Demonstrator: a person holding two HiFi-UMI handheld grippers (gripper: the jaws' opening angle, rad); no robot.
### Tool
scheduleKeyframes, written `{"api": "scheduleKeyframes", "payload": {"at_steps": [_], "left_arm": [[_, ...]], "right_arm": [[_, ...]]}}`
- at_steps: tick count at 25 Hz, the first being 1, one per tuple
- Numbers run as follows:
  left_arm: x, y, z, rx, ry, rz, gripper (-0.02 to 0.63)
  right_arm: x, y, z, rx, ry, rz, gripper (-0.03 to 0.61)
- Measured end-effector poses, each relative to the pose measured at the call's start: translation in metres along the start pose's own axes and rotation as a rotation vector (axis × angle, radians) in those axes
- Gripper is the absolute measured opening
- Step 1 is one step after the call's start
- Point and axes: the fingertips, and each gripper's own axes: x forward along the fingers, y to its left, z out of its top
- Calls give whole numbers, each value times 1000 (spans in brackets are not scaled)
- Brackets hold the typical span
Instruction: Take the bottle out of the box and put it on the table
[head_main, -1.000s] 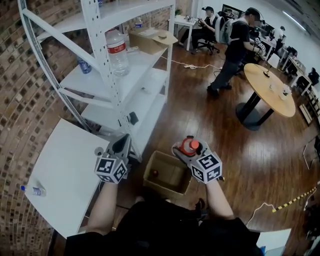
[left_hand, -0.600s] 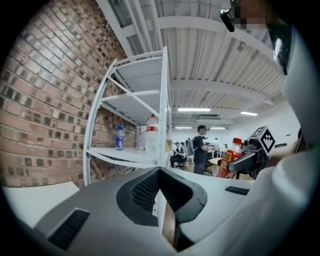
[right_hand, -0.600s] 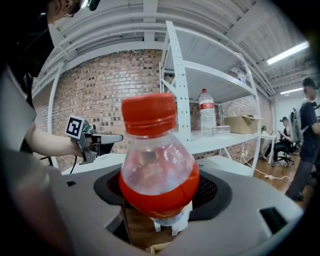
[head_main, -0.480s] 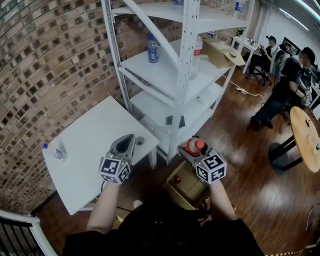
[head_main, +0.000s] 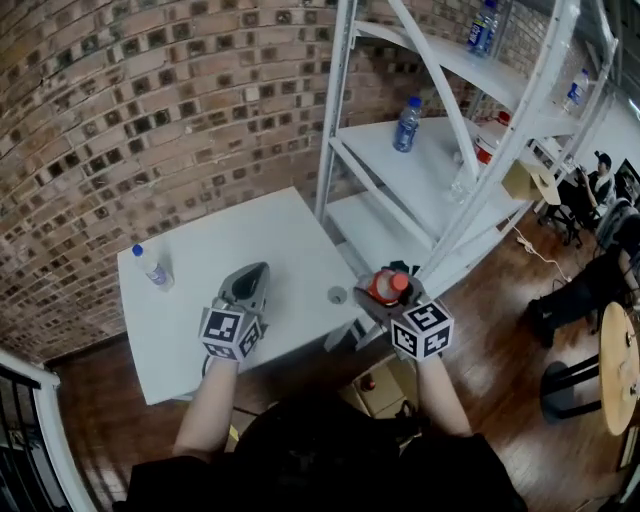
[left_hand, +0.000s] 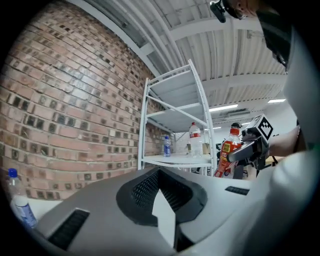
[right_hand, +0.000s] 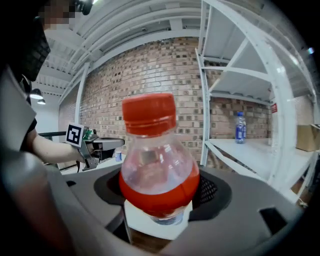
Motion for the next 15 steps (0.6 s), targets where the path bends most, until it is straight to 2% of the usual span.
{"api": "scheduleKeyframes", "payload": {"at_steps": [5,9,15], "left_arm": [[-41,77,1,4,-2,132,5],[-81,135,6,9,-9,268,5],[-123,181,2,2,2,428,5]], "right_arm": [[81,43,26,-30,-6,129,331],[144,84,44,-66,-4,220,331],[209,125,58,-120,9,350,331]]}}
